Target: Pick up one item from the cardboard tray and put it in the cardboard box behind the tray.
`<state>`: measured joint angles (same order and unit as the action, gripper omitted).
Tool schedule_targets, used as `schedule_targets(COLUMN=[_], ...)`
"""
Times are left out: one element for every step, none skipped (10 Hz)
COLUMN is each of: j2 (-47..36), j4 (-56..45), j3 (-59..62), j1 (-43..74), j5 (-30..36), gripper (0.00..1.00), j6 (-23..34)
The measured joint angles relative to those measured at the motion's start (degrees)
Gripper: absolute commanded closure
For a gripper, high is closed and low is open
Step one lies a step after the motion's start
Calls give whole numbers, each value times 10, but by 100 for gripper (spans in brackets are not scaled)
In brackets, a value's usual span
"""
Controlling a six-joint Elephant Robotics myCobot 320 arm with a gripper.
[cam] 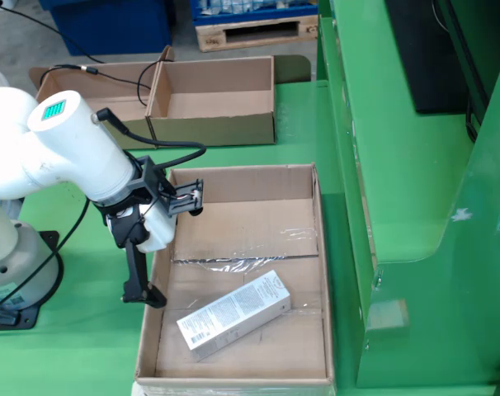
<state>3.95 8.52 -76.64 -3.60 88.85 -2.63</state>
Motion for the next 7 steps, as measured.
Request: schedule_targets(j2=[11, 12, 36, 56, 80, 112, 136], j4=[-5, -7, -19, -28, -46, -75, -99], j3=[16, 16, 43, 66, 90, 121, 145], j1=[-2, -3, -1, 1, 1, 9, 19], j5=[0, 0, 2, 7, 10, 19, 25], gripper=[0, 0, 0, 0, 0, 0, 0], j6=[-3, -5, -9, -8, -9, -3, 3])
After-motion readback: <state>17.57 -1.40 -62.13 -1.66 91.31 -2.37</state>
